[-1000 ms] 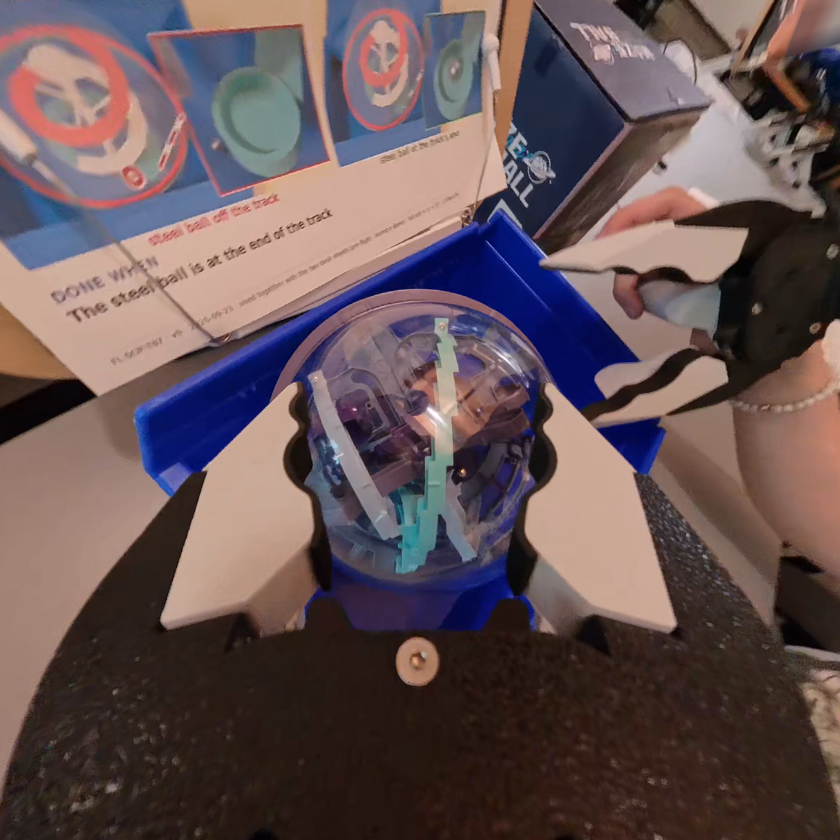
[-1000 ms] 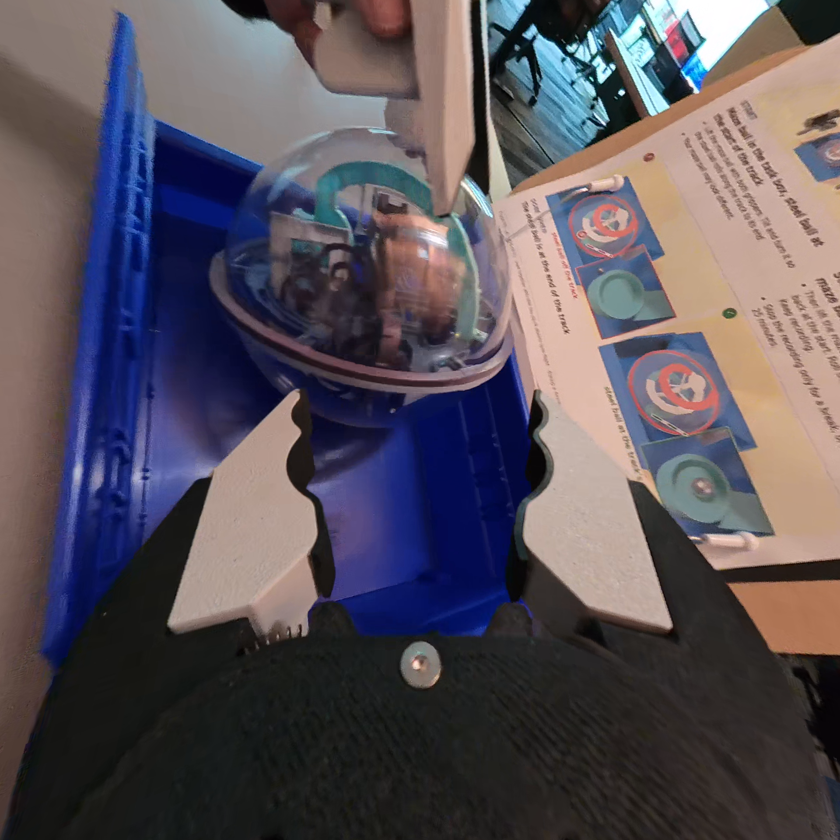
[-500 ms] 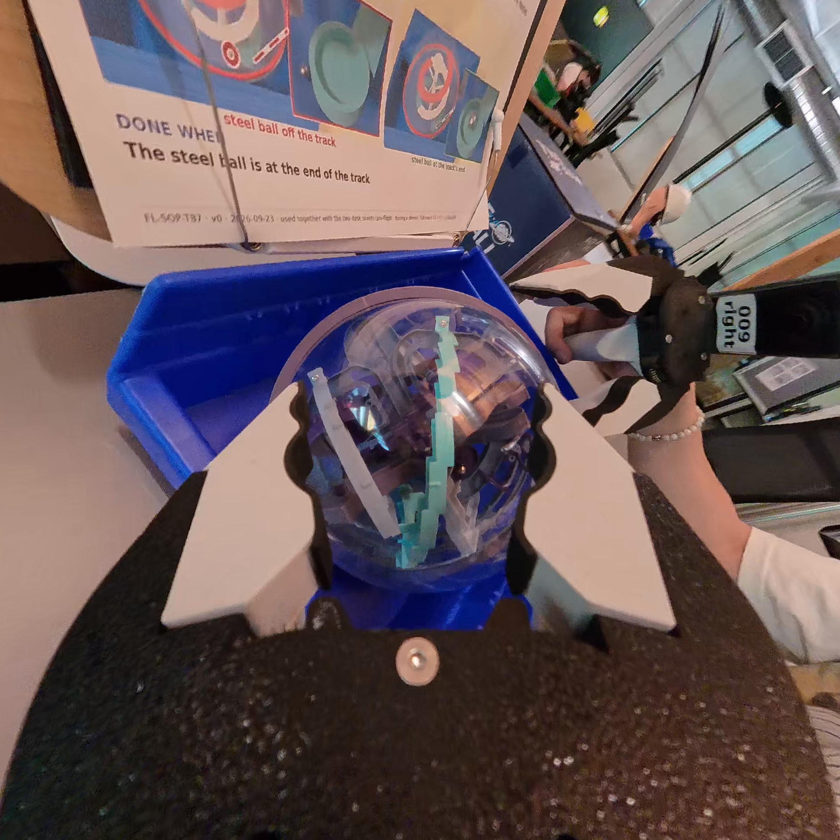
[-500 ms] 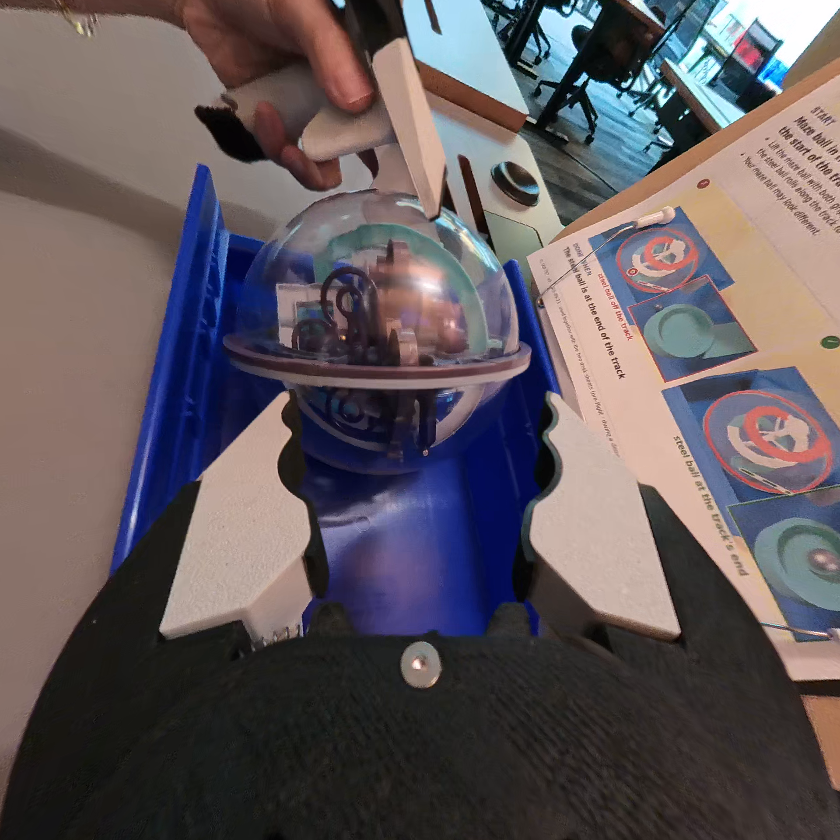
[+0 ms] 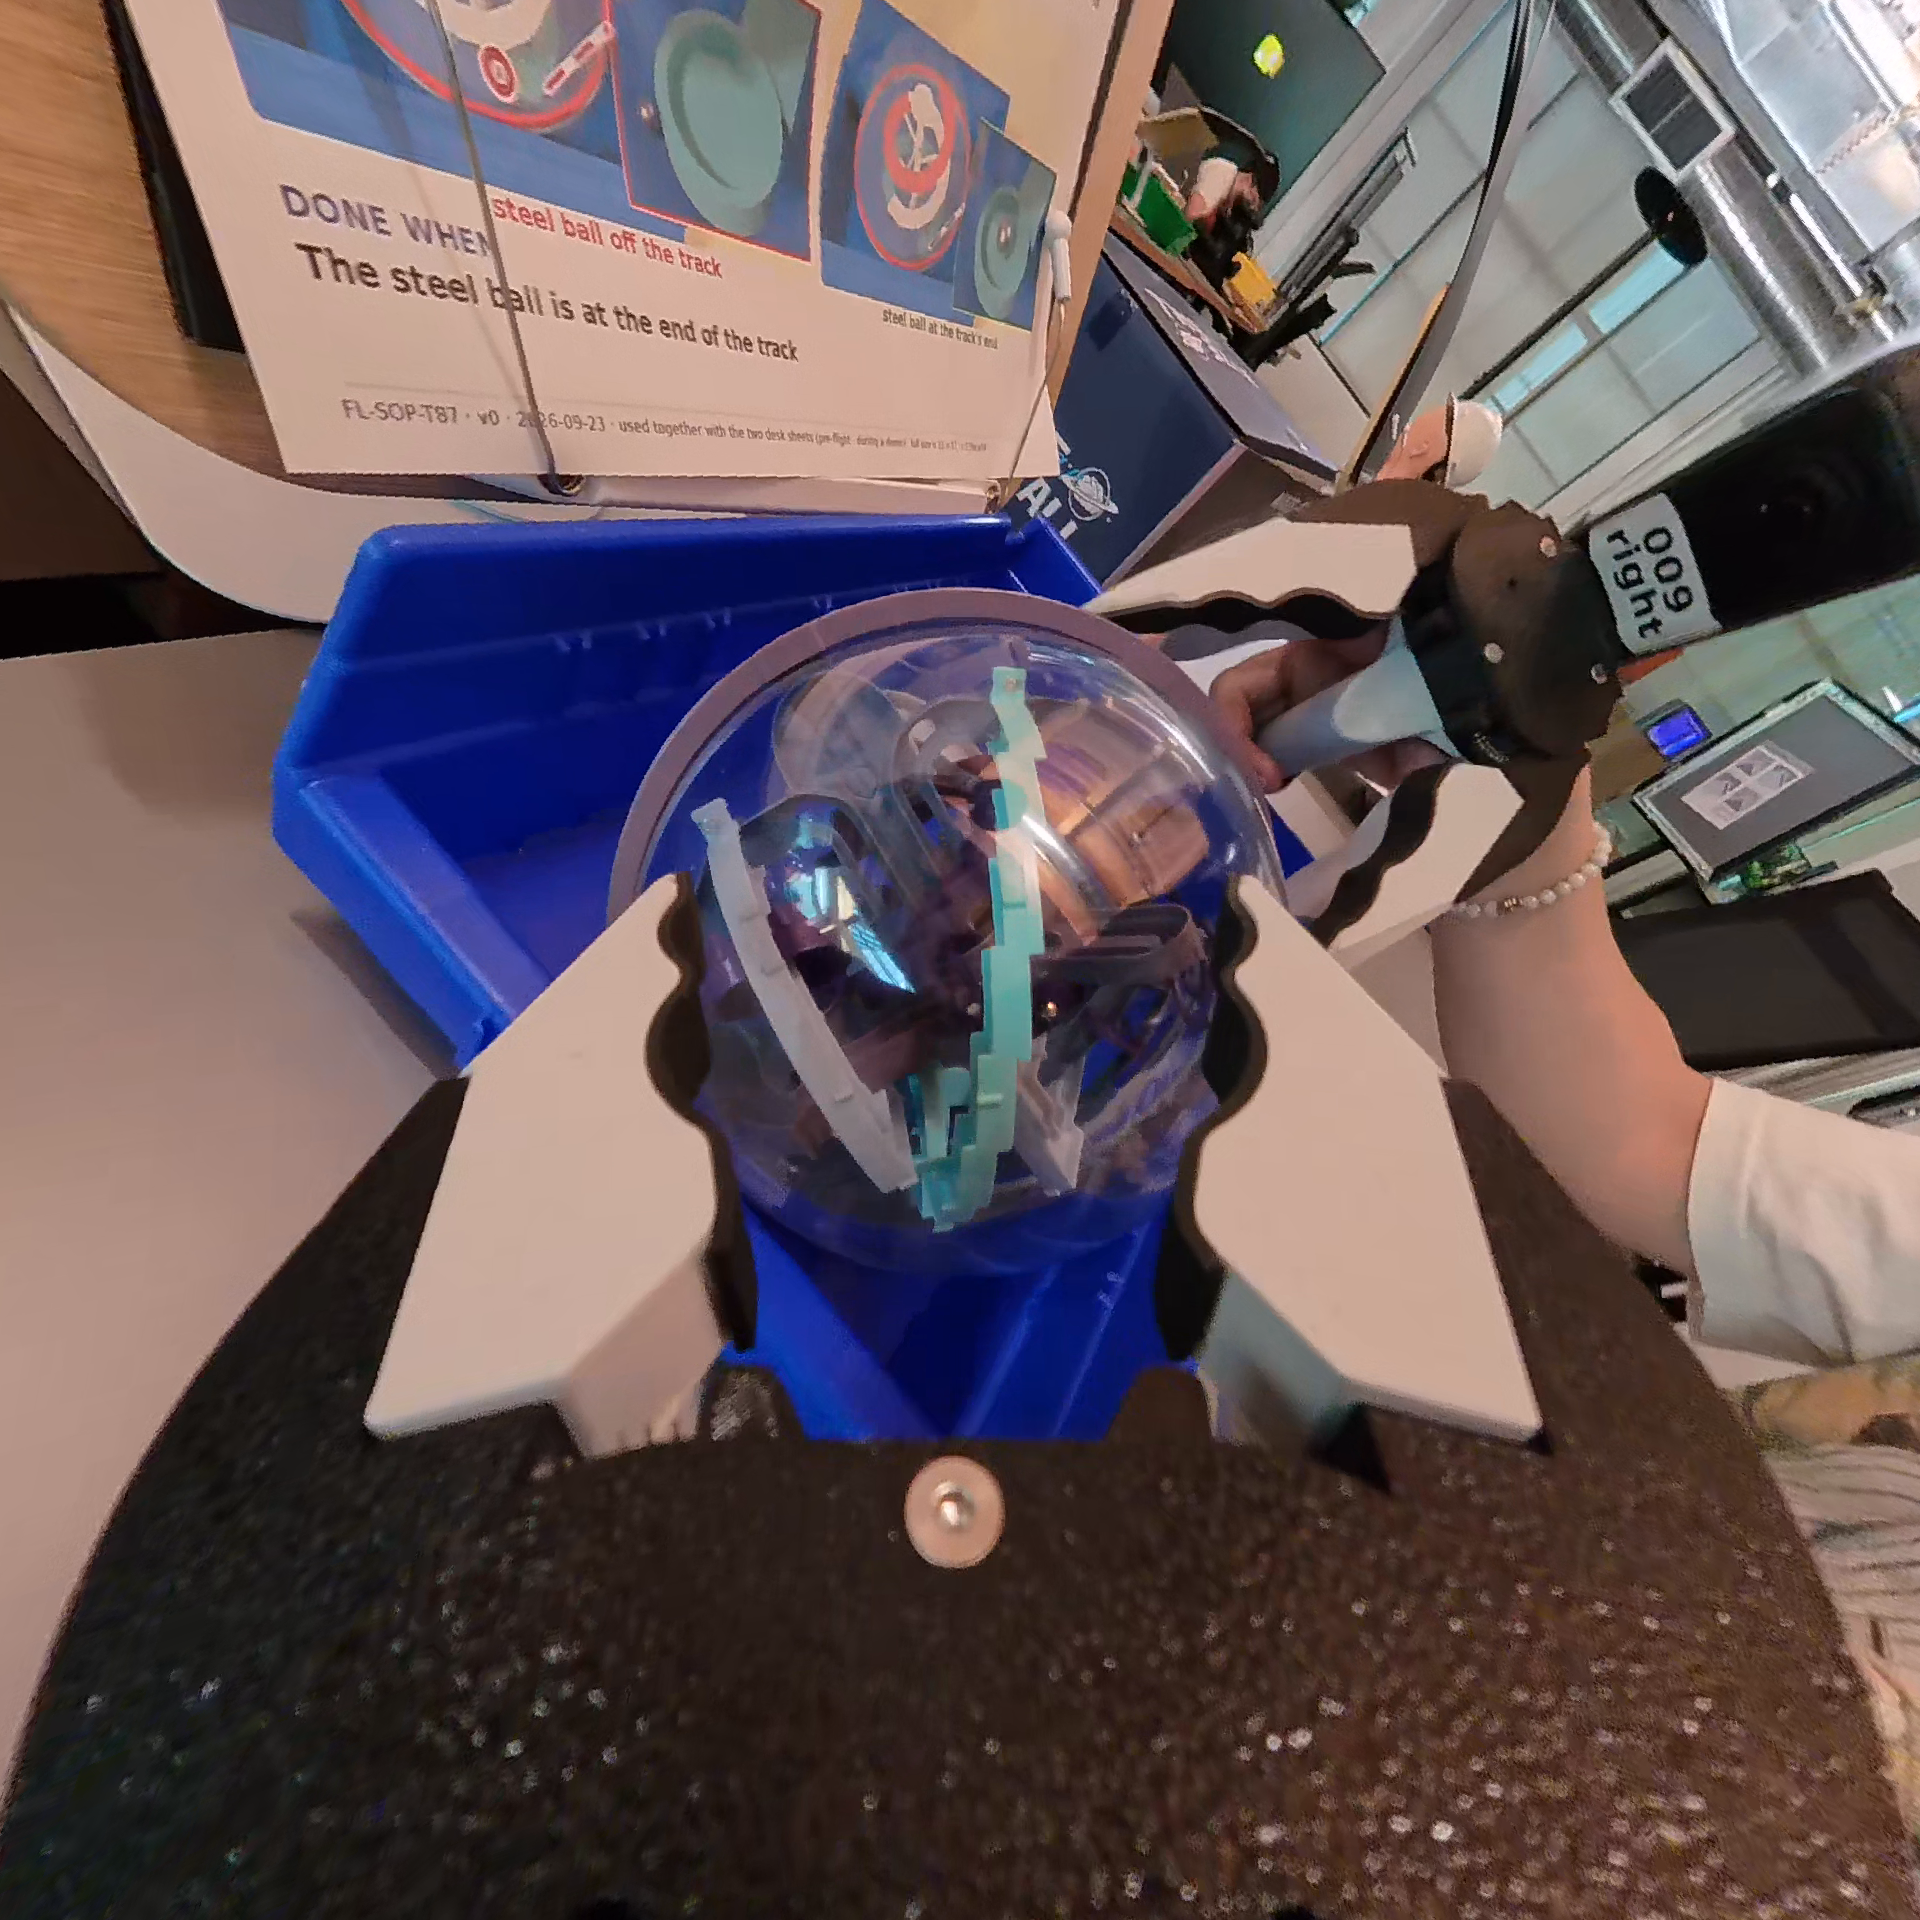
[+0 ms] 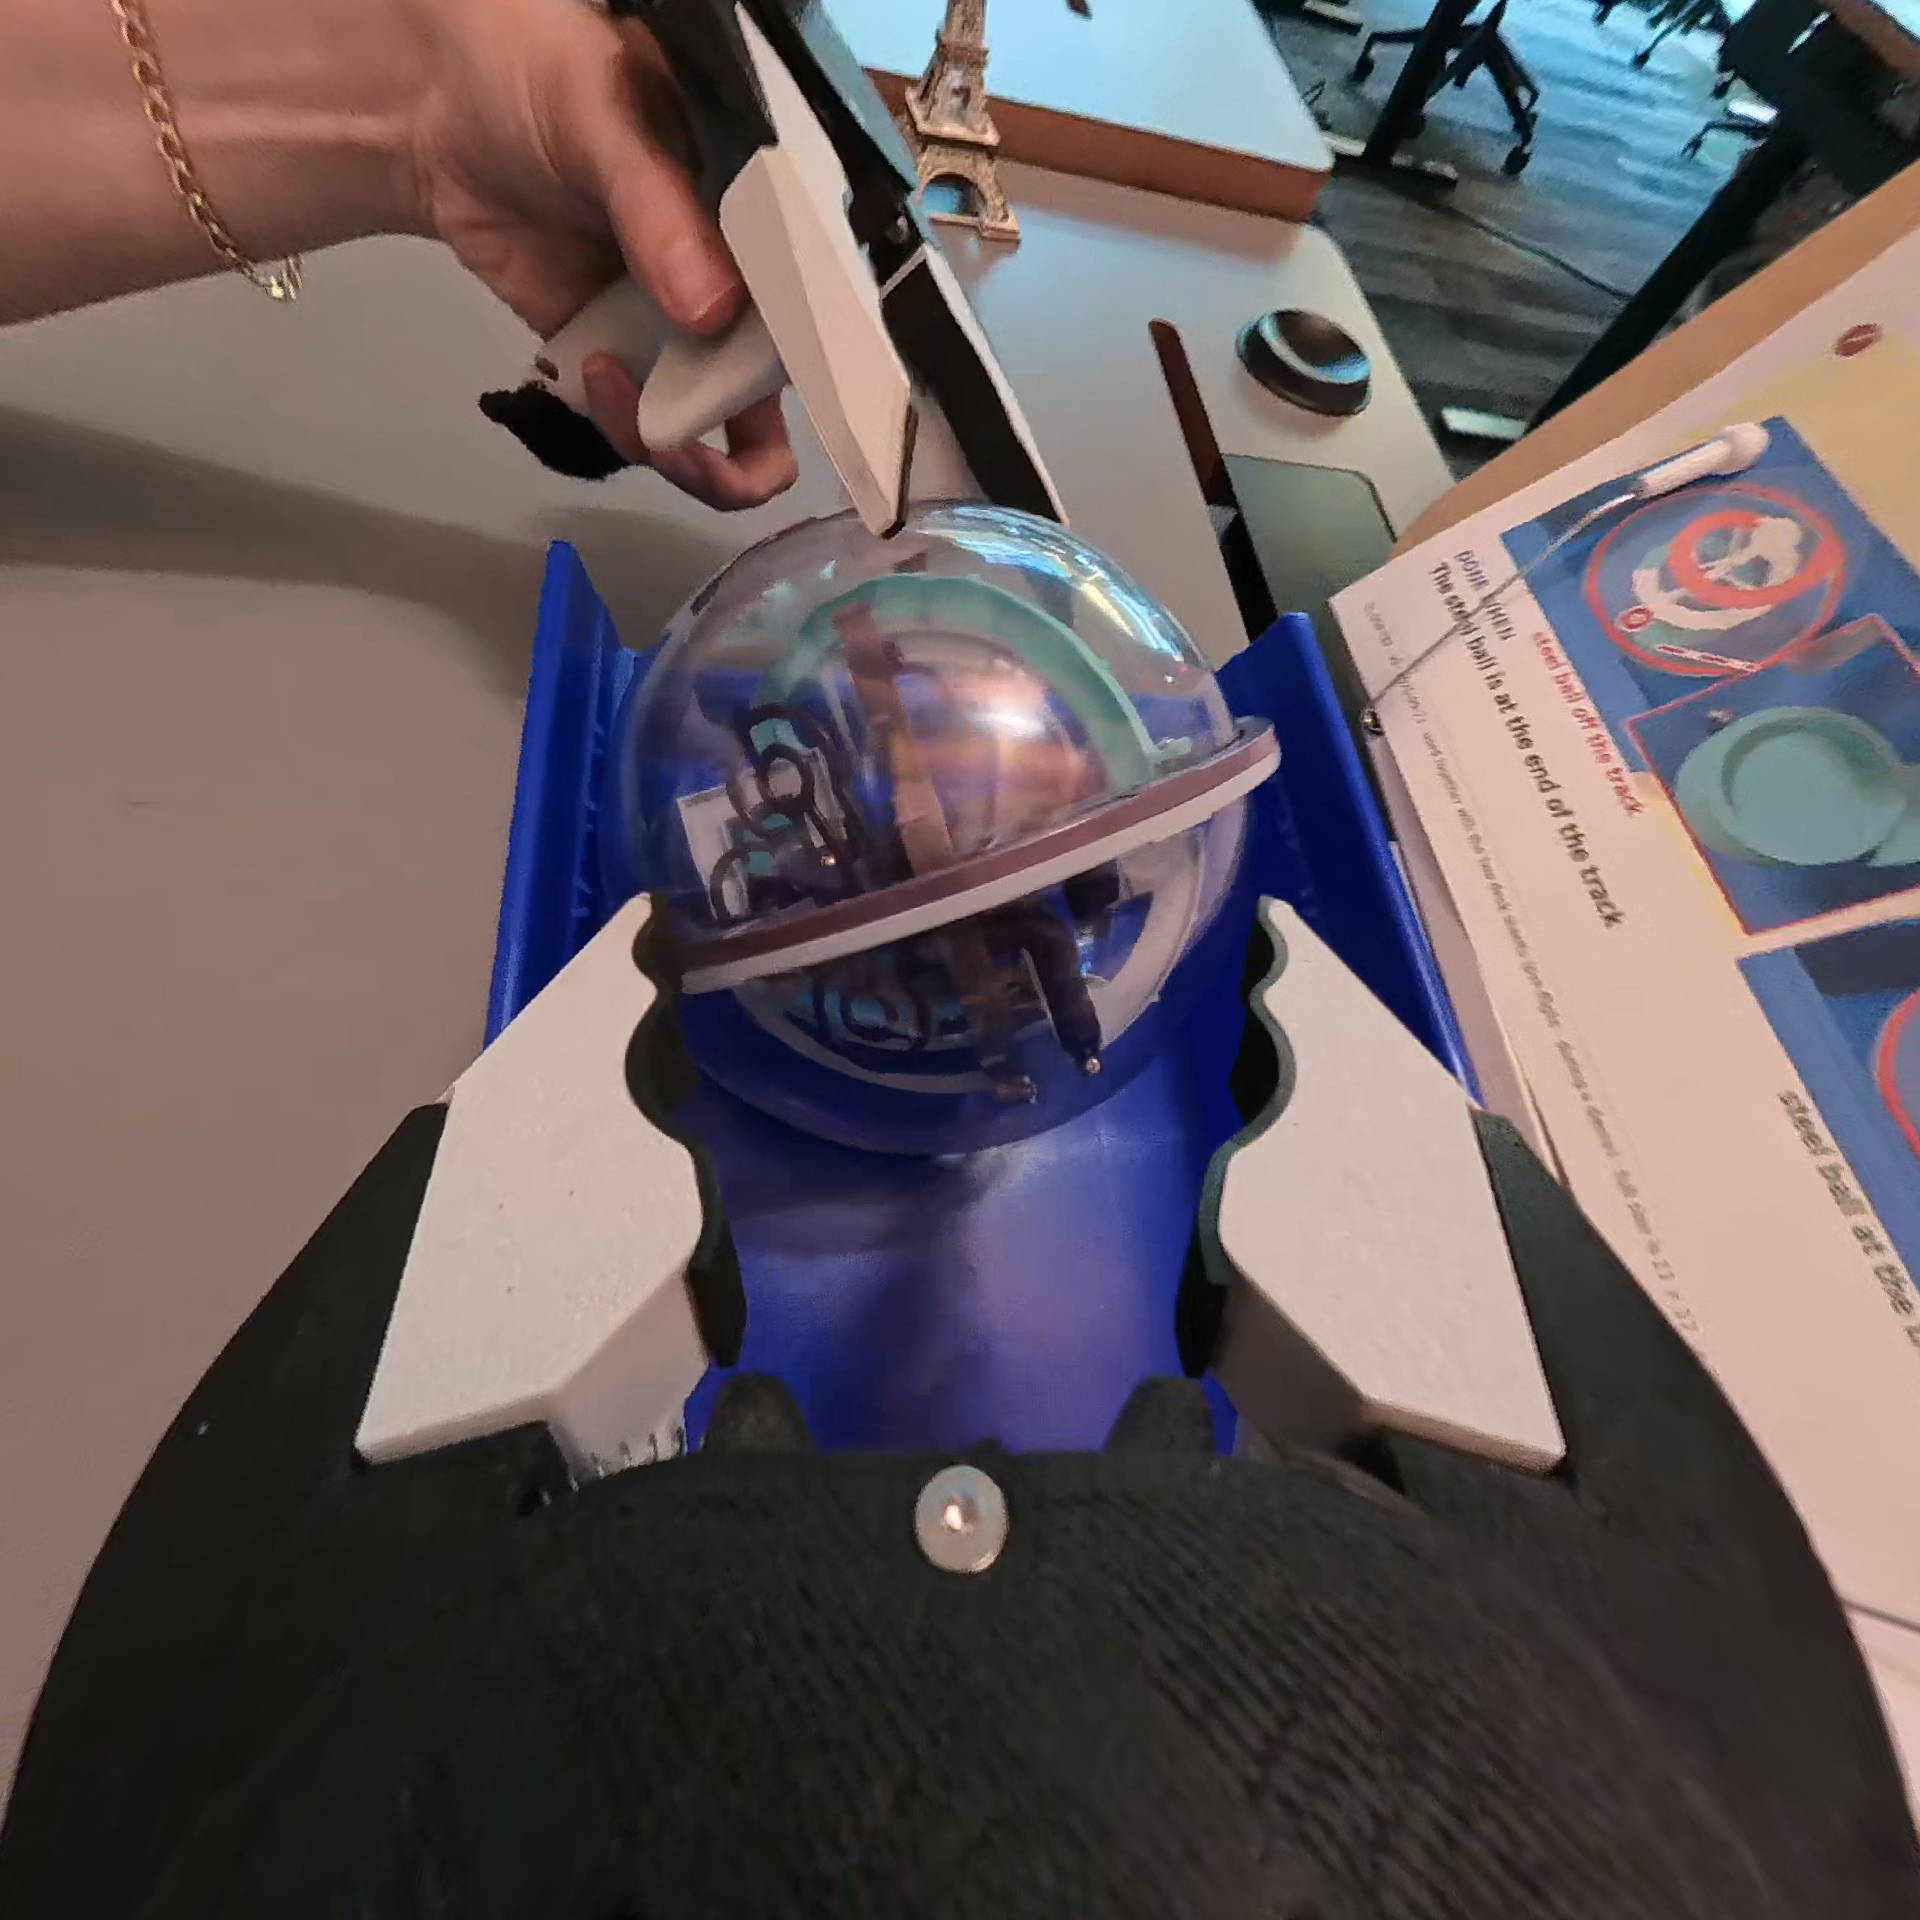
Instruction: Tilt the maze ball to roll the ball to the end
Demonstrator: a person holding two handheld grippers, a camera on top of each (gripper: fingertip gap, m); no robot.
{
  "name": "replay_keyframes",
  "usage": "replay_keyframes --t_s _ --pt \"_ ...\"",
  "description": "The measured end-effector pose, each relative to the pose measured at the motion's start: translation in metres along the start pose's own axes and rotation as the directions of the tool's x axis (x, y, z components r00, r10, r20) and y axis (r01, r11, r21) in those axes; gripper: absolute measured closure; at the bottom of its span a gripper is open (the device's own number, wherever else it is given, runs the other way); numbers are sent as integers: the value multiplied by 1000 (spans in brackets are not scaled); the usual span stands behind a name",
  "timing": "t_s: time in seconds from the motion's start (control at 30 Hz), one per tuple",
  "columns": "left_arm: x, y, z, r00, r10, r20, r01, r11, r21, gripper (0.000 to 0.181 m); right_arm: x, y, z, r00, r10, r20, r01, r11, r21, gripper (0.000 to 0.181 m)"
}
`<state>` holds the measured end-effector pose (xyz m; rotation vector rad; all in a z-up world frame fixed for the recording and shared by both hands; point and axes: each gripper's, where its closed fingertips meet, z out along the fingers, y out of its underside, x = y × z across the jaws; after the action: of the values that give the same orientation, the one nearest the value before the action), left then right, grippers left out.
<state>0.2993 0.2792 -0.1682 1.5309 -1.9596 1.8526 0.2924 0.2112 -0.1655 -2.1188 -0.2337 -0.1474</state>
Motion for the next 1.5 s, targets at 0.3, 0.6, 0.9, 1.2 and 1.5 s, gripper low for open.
replay_keyframes --t_s 0.3,0.6,0.9,1.2,1.5 --pt "3 9 -7 972 228 57 -213 957 -198 78 -3 5 6 987 -129 97 141 981 -131 74" --pt "-3 13 6 953 277 120 -221 911 -347 68 11 -3 3 992 -126 32 128 989 -76 88" --pt "-8 28 15 989 -98 111 121 966 -229 62 19 4 -4 999 -28 -16 28 1000 7 92" --pt "-11 26 15 953 268 139 -217 929 -300 63 22 -6 1 988 -151 17 152 987 -51 92" --pt "9 -3 25 611 792 -9 -719 550 -425 66 23 -13 7 985 -168 45 171 983 -60 92"
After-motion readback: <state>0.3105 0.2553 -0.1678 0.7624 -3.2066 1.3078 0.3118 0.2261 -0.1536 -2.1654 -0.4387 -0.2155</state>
